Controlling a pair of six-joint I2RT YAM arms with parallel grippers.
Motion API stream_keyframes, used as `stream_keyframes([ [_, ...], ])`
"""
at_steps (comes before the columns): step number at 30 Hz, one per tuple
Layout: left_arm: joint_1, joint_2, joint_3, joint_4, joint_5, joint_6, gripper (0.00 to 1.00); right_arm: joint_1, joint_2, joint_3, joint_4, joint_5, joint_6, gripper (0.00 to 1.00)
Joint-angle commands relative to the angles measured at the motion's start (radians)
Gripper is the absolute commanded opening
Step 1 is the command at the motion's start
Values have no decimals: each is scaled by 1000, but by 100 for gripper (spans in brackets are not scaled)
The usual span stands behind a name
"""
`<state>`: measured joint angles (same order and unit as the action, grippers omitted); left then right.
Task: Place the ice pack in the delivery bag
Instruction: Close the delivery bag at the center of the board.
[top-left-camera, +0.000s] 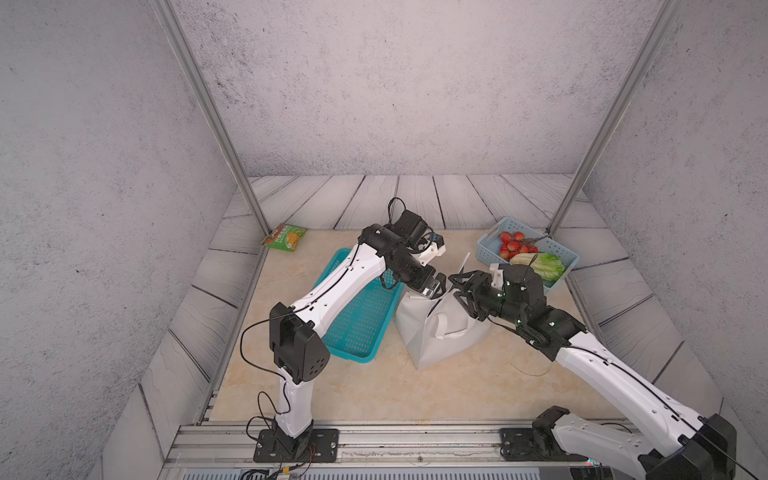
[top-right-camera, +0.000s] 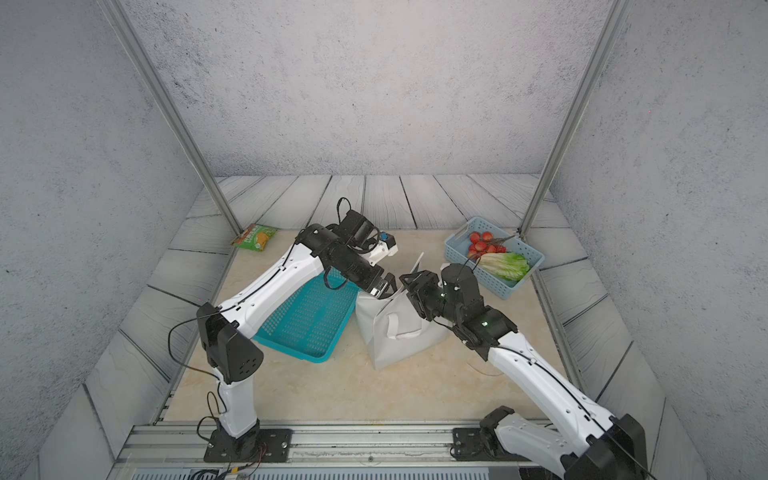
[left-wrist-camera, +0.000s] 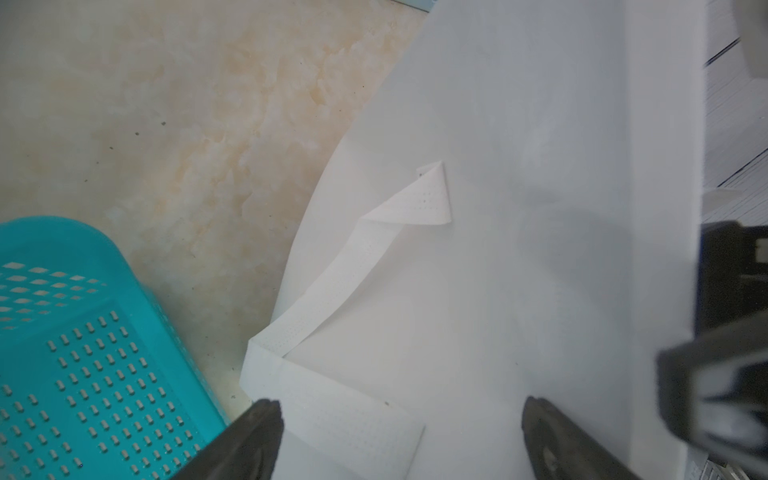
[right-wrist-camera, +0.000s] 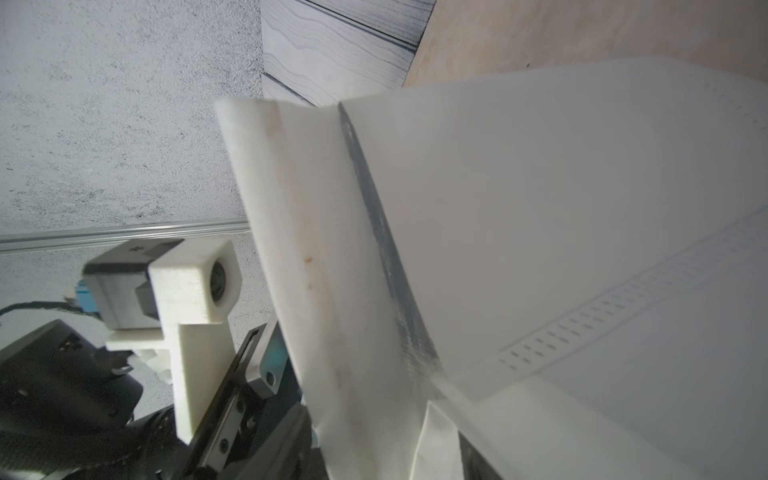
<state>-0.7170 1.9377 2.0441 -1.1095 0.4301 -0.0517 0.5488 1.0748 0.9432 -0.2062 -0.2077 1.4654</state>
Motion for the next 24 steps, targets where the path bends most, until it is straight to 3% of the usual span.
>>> stream_keyframes([
  [1, -10, 2, 27, -38, -22, 19, 96, 8, 23, 63, -123, 2, -25, 58],
  [13, -13, -6, 45, -37, -22, 15, 97, 25, 79, 144, -254, 7, -62, 44],
  [24, -12, -15, 46, -41, -33, 22, 97, 30, 81, 153, -276, 4, -71, 13],
])
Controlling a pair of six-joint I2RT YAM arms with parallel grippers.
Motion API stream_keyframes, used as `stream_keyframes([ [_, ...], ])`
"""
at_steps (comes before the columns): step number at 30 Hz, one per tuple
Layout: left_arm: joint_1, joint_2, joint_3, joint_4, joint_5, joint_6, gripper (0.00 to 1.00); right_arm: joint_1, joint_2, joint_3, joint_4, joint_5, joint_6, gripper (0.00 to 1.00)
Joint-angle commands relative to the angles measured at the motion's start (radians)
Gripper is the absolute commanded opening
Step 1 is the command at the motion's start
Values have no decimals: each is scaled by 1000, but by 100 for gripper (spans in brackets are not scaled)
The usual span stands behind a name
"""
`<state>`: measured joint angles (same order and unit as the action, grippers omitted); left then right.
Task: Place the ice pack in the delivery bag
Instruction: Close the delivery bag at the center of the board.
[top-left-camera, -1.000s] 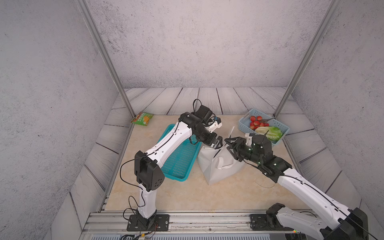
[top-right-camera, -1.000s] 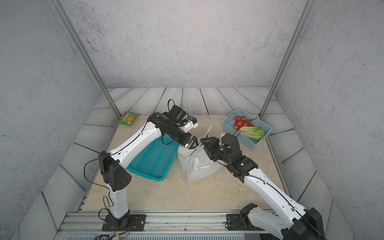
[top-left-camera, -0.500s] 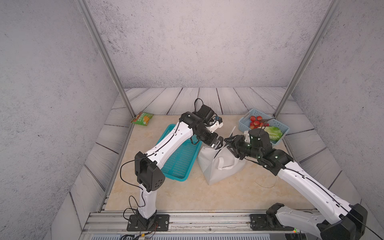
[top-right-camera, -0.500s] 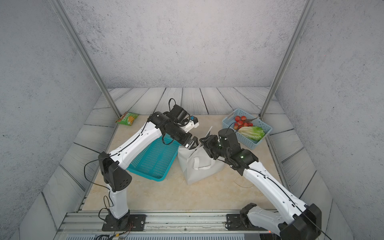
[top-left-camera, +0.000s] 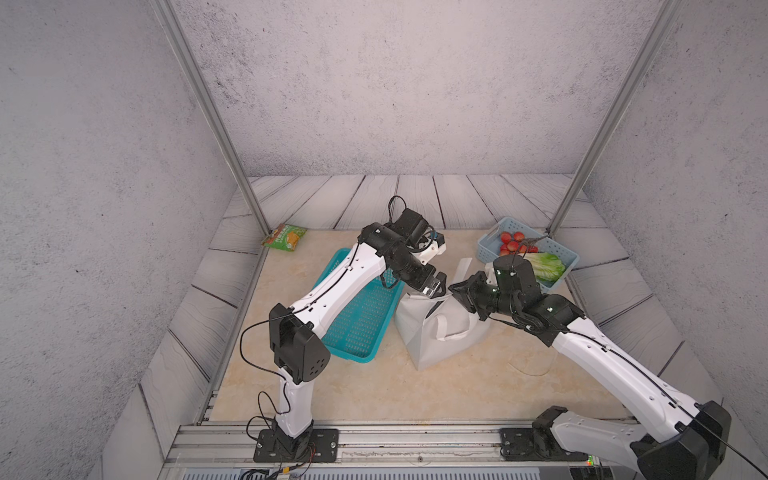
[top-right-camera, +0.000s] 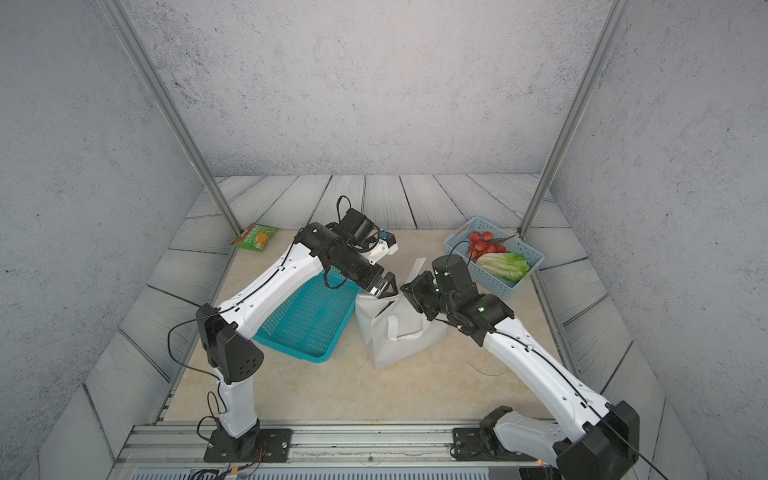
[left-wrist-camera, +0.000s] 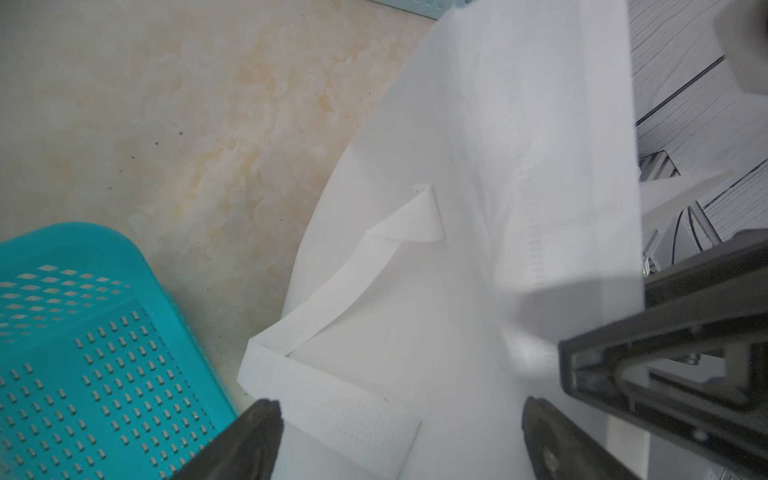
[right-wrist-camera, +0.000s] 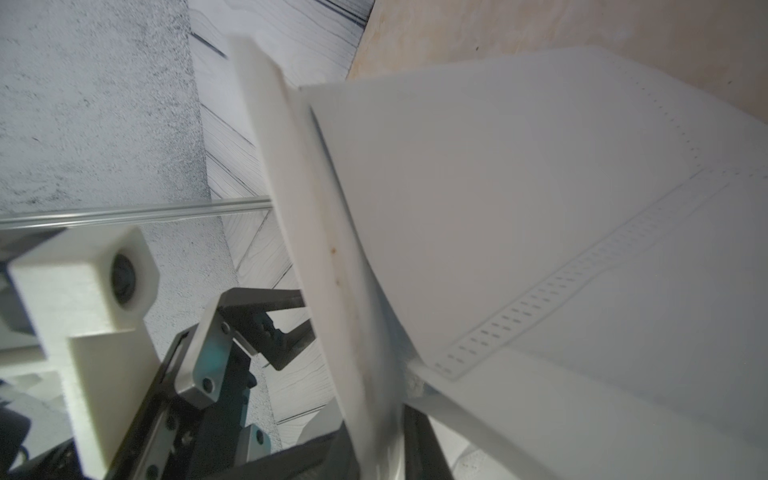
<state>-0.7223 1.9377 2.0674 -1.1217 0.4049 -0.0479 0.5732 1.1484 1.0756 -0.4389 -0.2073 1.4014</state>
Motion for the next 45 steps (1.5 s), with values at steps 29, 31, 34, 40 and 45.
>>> stream_keyframes([
  [29, 42, -1162, -1458, 1330, 57, 128, 100, -4, -15, -91, 153, 103, 49, 0],
  [31, -8, -1137, -1479, 1336, -65, 117, 100, -7, -13, -92, 151, 94, 48, 0],
  [34, -97, -1043, -1459, 1368, -158, 118, 100, -6, -10, -92, 148, 86, 47, 0],
  [40, -175, -849, -1382, 1454, -250, 80, 97, -7, -7, -94, 147, 83, 44, 0],
  [45, -200, -781, -1358, 1473, -299, 23, 75, -8, -10, -104, 153, 84, 49, 0],
])
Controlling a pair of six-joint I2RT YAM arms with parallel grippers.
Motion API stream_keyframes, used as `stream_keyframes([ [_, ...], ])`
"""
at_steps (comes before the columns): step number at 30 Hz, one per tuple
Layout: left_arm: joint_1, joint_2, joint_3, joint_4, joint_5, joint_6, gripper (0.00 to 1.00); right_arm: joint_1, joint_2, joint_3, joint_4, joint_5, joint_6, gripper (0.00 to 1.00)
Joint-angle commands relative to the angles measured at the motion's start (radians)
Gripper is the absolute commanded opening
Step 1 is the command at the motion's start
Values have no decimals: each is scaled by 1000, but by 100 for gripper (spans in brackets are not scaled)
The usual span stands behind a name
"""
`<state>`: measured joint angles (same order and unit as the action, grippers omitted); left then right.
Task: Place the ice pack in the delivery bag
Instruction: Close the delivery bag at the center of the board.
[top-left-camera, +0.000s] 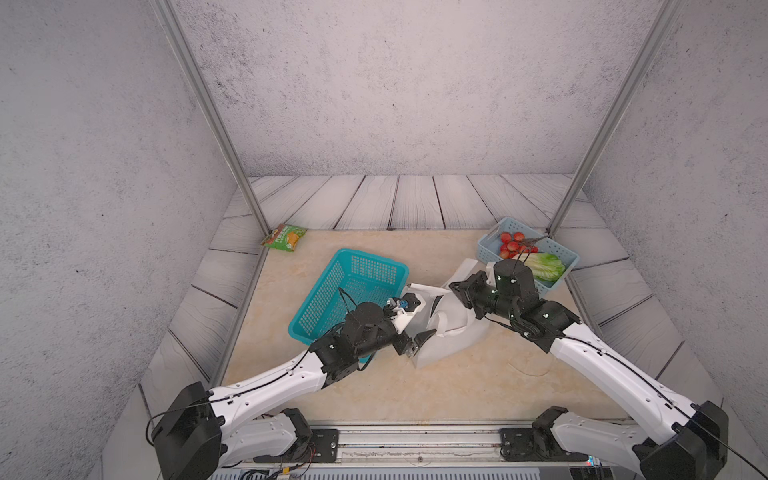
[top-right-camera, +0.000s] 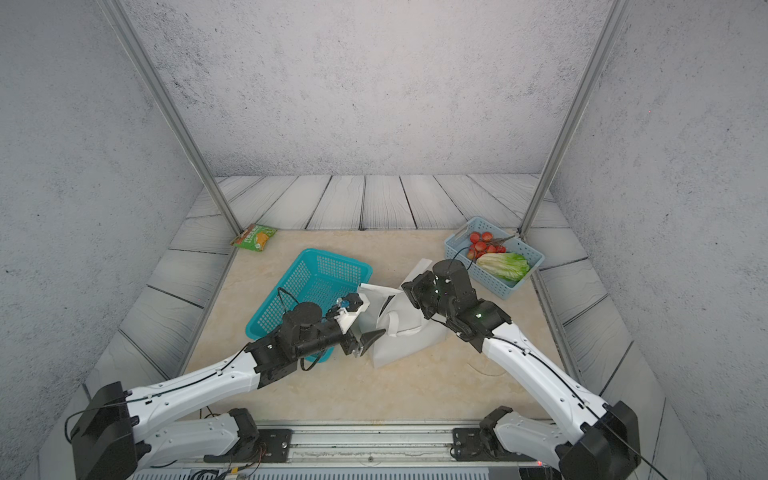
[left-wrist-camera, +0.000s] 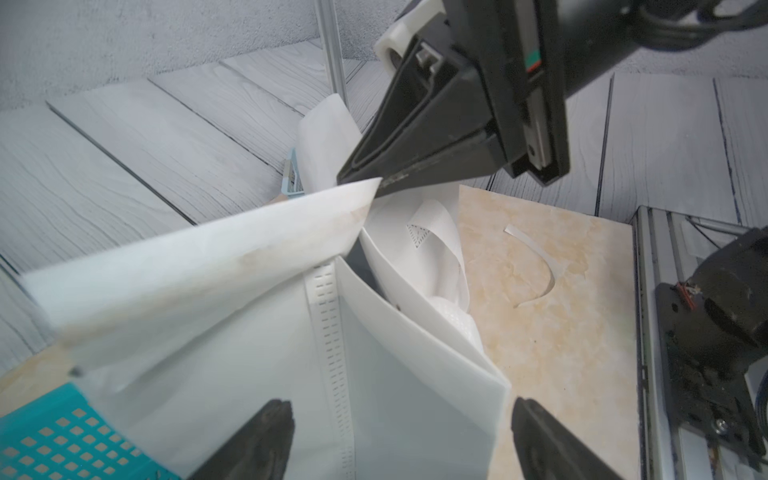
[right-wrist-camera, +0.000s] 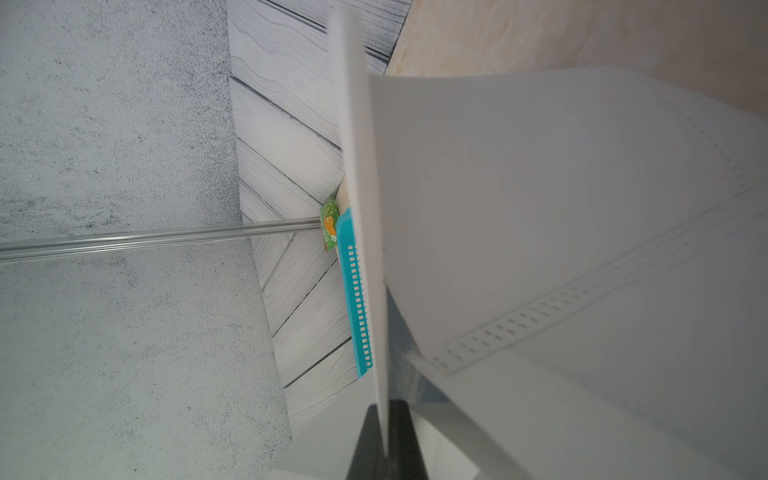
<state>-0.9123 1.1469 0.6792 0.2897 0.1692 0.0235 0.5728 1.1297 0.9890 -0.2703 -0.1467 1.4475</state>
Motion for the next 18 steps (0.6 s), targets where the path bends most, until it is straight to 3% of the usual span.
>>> stream_keyframes([
  [1, -11, 18, 34, 61, -89, -67, 65, -7, 7, -22, -10, 22, 5, 0],
  [7, 7, 39, 56, -9, -157, -250, 5, -9, -10, -93, 133, 18, -1, 0],
  [9, 30, 46, 72, -44, -125, -342, 0, -9, -19, -146, 242, 17, -33, 0],
  [12, 100, 63, 87, -65, -36, -500, 0, -10, -42, -264, 426, 31, -91, 0],
  [15, 131, 89, 123, -82, 91, -493, 0, -19, -69, -370, 571, 78, -113, 0],
  [18, 147, 142, 153, -101, 264, -440, 0, -52, -45, -344, 583, 48, -71, 0],
])
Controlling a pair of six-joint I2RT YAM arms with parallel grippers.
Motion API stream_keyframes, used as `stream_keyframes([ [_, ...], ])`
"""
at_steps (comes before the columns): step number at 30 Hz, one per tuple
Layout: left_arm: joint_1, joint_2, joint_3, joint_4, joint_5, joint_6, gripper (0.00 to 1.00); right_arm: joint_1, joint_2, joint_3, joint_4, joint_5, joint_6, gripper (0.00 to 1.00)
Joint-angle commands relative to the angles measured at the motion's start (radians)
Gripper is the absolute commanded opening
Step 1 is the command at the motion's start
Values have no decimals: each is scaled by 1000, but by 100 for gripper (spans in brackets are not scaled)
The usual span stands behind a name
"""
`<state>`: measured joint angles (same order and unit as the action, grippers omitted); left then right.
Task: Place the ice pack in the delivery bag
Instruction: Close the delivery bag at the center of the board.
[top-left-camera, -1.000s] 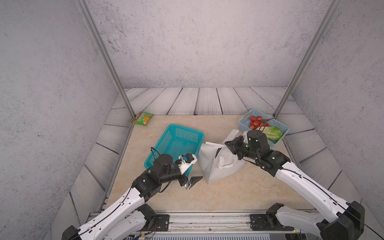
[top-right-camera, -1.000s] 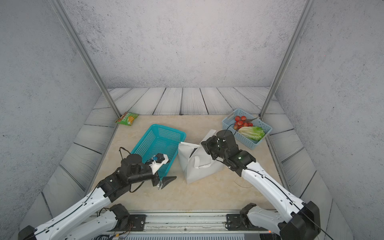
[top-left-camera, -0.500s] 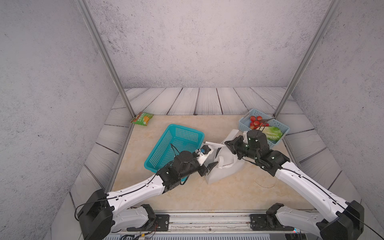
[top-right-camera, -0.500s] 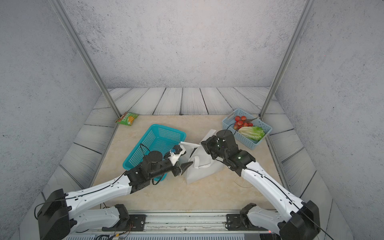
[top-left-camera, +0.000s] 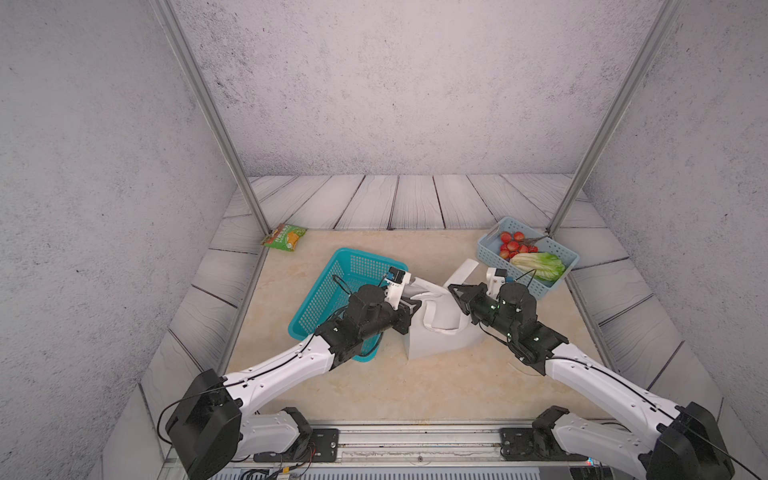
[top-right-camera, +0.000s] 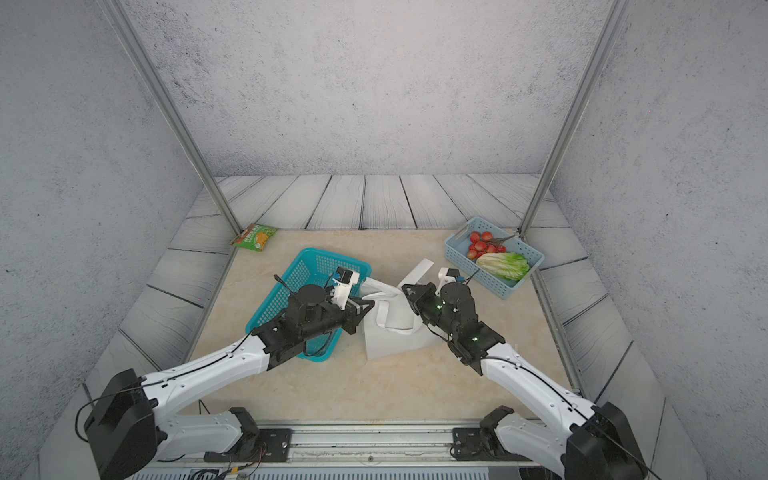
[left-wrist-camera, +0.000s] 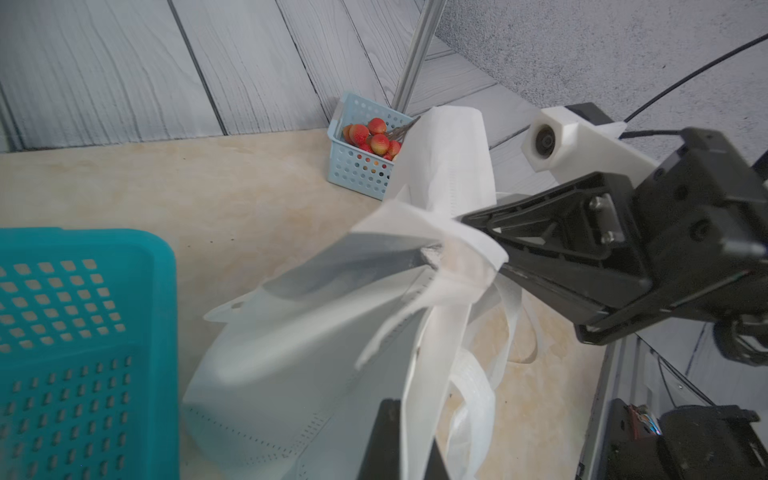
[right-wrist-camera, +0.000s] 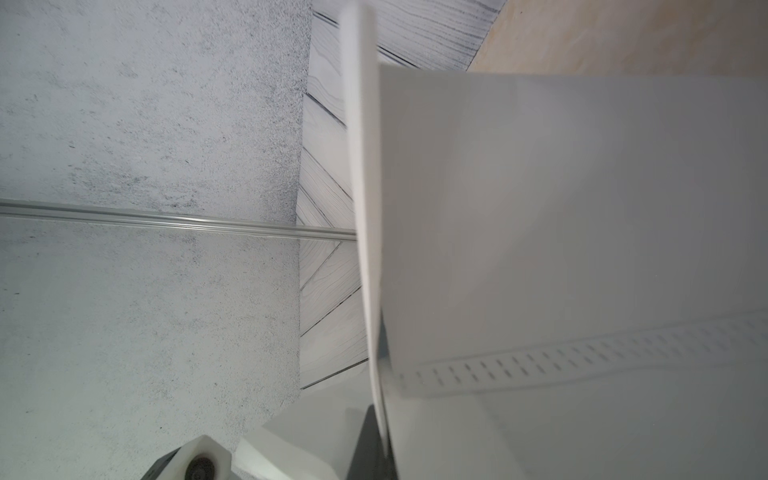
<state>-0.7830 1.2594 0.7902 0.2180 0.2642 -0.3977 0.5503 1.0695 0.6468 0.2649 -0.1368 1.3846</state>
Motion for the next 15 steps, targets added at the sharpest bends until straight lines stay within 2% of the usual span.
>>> stream_keyframes([
  [1, 28, 50, 48, -33, 223, -24, 0, -33, 22, 25, 31, 33, -5, 0],
  [7, 141, 146, 119, -34, 427, -244, 0, -38, -33, 45, 44, 45, -231, 0],
  [10, 166, 155, 134, -32, 434, -285, 0, -44, -48, -34, 157, 32, -261, 0],
  [13, 202, 176, 111, 36, 451, -379, 0, -45, -41, 8, -57, -13, -318, 0],
  [15, 213, 207, 144, -14, 493, -366, 0, -44, -57, -72, 80, 13, -293, 0],
])
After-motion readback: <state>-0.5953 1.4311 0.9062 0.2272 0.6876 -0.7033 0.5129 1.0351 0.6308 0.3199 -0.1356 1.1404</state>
